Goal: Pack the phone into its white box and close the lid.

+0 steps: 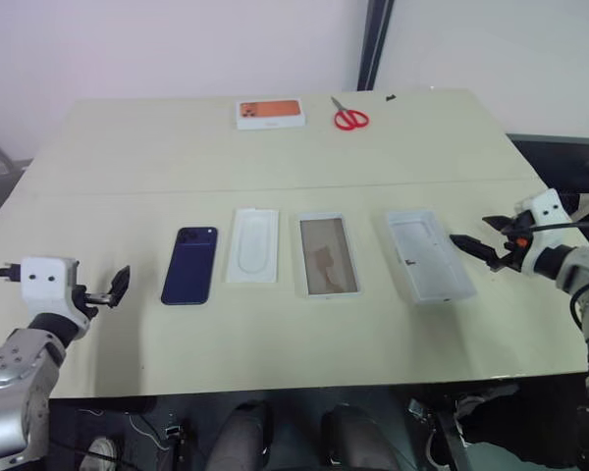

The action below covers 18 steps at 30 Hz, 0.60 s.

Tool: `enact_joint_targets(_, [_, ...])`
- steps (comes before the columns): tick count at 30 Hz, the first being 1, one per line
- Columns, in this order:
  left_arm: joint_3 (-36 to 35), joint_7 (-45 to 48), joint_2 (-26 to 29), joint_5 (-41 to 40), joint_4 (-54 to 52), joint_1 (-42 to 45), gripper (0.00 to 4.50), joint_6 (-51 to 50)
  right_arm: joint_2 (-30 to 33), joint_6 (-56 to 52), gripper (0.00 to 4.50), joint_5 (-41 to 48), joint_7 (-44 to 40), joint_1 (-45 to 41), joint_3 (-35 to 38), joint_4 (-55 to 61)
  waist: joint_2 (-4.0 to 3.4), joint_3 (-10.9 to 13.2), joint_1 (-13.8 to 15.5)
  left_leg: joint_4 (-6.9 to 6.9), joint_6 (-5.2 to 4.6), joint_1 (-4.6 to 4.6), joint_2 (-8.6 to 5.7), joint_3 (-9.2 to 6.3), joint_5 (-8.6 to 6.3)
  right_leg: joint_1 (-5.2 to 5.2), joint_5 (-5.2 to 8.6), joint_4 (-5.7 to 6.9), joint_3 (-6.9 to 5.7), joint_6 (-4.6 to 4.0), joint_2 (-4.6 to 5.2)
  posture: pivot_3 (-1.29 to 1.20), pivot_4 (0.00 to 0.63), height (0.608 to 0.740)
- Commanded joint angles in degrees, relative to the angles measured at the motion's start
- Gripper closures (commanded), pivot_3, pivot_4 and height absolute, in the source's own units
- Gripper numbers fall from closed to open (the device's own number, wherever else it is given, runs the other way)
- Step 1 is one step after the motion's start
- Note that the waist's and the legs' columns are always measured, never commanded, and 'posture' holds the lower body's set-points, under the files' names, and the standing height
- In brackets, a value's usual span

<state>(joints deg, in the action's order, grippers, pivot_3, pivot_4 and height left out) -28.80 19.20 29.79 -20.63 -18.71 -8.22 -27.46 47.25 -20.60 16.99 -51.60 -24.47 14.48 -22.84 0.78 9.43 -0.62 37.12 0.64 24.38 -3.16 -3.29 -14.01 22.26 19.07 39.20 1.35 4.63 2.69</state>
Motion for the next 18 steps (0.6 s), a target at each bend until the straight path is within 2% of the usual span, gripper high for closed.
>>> enact_joint_targets(1, [-0.43, -0.58, 0.01, -0.3, -2.74, 0.46, 0.03, -0.13, 0.0, 1.88, 0.01, -0.25, 0.09, -2.29, -0.23, 0.52, 0.0, 0.0, -0.01, 0.0, 0.0, 0.0, 0.0, 0.0, 0.0, 0.01, 0.0, 0.0, 0.0, 0.0, 0.0, 0.0, 0.15, 0.74])
enact_joint_targets(8, [0.51, -0.8, -0.16, -1.57, -5.77, 1.18, 0.03, -2.68, -2.01, 1.14, 0.01, 0.34, 0.03, -2.72, -2.59, 5.28, 0.0, 0.0, 0.08, 0.01, 0.0, 0.0, 0.0, 0.0, 0.0, -0.01, 0.0, 0.0, 0.0, 0.0, 0.0, 0.0, 0.15, 0.74])
enact_joint_targets(12, [2.11, -0.27, -0.38, -4.23, -8.38, 2.8, 0.03, -5.76, -4.1, -1.2, 0.01, 0.83, 0.4, -1.11, -5.26, 13.19, 0.0, 0.0, 0.06, 0.01, 0.0, 0.01, 0.0, -0.01, 0.0, 0.0, 0.0, 0.01, 0.0, 0.0, 0.0, 0.0, 0.15, 0.74])
enact_joint_targets(18, [11.66, -0.97, -2.59, -9.9, -13.55, 8.8, 0.03, -15.83, -7.83, -7.04, 0.01, 2.98, 1.28, 0.56, -9.89, 27.97, 0.0, 0.0, 0.21, 0.04, 0.0, 0.01, 0.0, -0.02, 0.0, 0.0, 0.0, 0.02, -0.01, 0.01, 0.0, 0.0, 0.15, 0.74])
